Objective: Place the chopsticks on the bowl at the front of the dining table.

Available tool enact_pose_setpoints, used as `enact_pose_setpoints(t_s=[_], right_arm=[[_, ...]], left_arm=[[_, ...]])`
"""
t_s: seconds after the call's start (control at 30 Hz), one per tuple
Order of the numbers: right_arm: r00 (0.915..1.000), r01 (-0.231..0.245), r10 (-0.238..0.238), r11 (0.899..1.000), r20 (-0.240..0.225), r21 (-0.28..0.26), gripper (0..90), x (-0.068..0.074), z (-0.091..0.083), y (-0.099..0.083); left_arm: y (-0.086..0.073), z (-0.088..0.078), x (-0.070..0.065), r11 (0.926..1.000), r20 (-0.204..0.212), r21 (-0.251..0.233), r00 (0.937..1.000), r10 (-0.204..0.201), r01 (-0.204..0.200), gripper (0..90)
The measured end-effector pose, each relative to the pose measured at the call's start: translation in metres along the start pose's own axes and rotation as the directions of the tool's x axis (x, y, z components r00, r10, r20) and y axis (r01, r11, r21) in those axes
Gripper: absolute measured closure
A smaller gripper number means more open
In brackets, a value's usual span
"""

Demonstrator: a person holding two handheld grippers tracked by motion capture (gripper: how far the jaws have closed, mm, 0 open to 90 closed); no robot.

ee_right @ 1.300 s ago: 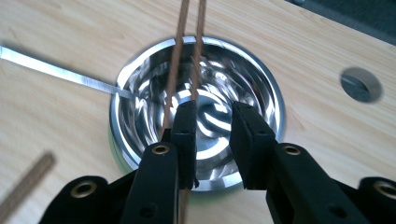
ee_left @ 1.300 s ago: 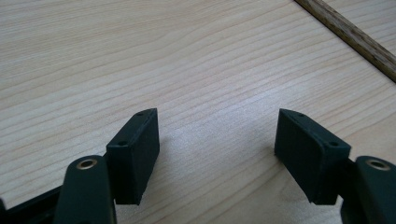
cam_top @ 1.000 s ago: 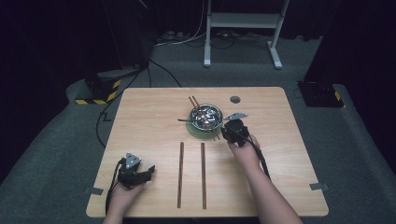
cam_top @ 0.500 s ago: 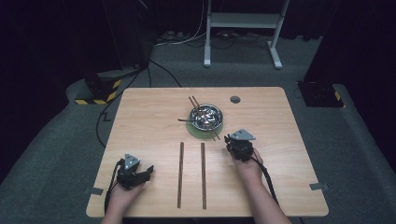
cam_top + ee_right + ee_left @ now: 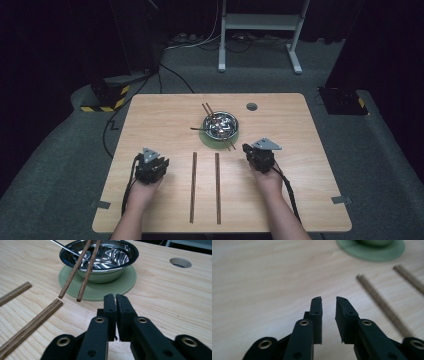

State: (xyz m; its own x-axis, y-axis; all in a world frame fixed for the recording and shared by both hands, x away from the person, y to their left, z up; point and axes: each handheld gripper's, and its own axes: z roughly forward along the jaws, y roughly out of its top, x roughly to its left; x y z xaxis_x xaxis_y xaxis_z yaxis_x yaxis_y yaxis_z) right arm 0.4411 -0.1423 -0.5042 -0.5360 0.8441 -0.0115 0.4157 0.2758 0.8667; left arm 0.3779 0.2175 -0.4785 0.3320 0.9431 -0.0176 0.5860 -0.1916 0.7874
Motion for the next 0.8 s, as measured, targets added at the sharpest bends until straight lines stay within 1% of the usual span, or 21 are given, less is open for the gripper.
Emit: enact_pose_setpoints(t_s=[0.1,0.13,0.17,0.27,0.3,0.33,0.4,0.43,0.47,0.5,0.53,0.57,0.63,0.7,0.73,0.8], right_arm=[[1.0000,-0.005,0.005,1.000,-0.002,0.006,89.7,0.003,-0.001,0.001],[1.0000,-0.005,0.005,1.000,-0.004,0.002,89.8,0.003,-0.001,0.002],[0.9999,-0.008,0.008,1.000,-0.007,0.005,89.7,0.004,-0.002,0.002],[0.9999,0.000,0.000,1.000,-0.014,0.016,89.7,0.007,-0.001,0.002],[0.9999,0.010,-0.010,1.000,-0.013,0.017,89.7,0.008,-0.001,0.002],[0.9999,0.001,-0.001,1.000,-0.013,0.010,89.3,0.009,-0.001,0.001],[0.9996,-0.005,0.005,1.000,-0.027,-0.012,87.7,0.011,0.000,0.001],[0.9997,-0.001,0.000,1.000,-0.024,-0.010,86.9,0.012,0.000,0.001],[0.9999,0.009,-0.009,1.000,-0.011,-0.012,86.6,0.014,0.001,0.001],[0.9999,0.014,-0.014,1.000,-0.008,-0.012,86.6,0.015,0.001,0.000],[0.9999,0.011,-0.011,1.000,-0.009,-0.013,86.6,0.014,0.001,0.000],[0.9999,0.000,0.000,1.000,-0.012,-0.014,86.6,0.014,0.001,0.000],[0.9998,-0.002,0.002,1.000,-0.019,-0.011,86.5,0.013,0.002,0.000],[0.9998,-0.005,0.004,1.000,-0.017,-0.012,85.3,0.014,0.002,0.000],[0.9999,-0.003,0.003,1.000,-0.016,-0.018,84.9,0.015,0.003,0.000],[0.9999,0.012,-0.012,1.000,-0.009,-0.017,84.9,0.017,0.003,0.000]], left_arm=[[0.021,0.011,-0.015,0.9997,0.020,-0.009,0.9995,0.025,-0.025,80.6],[0.026,0.016,-0.021,0.9994,0.023,-0.029,0.9995,0.021,-0.020,80.9],[0.031,0.018,-0.025,0.9986,0.031,-0.014,0.9982,0.052,-0.052,81.1],[0.041,0.032,-0.040,0.9969,0.048,-0.027,0.9961,0.075,-0.074,82.9],[0.043,0.037,-0.045,0.9961,0.052,-0.036,0.9952,0.082,-0.081,83.2],[0.045,0.041,-0.050,0.9955,0.057,-0.042,0.9945,0.088,-0.085,83.6],[0.050,0.051,-0.061,0.9947,0.064,-0.047,0.9934,0.095,-0.092,83.8],[0.052,0.056,-0.066,0.9942,0.070,-0.049,0.9927,0.098,-0.095,84.0],[0.055,0.061,-0.072,0.9941,0.075,-0.045,0.9920,0.102,-0.098,84.0],[0.057,0.065,-0.077,0.9931,0.078,-0.041,0.9905,0.113,-0.110,84.1],[0.058,0.069,-0.082,0.9928,0.079,-0.040,0.9902,0.115,-0.112,84.3],[0.059,0.074,-0.087,0.9931,0.082,-0.043,0.9902,0.113,-0.109,84.3],[0.061,0.083,-0.095,0.9940,0.088,-0.035,0.9904,0.107,-0.104,85.1],[0.063,0.091,-0.102,0.9933,0.085,-0.029,0.9898,0.114,-0.112,85.7],[0.063,0.093,-0.106,0.9942,0.088,-0.032,0.9906,0.105,-0.103,85.7],[0.063,0.098,-0.110,0.9939,0.093,-0.041,0.9901,0.106,-0.102,85.7]])
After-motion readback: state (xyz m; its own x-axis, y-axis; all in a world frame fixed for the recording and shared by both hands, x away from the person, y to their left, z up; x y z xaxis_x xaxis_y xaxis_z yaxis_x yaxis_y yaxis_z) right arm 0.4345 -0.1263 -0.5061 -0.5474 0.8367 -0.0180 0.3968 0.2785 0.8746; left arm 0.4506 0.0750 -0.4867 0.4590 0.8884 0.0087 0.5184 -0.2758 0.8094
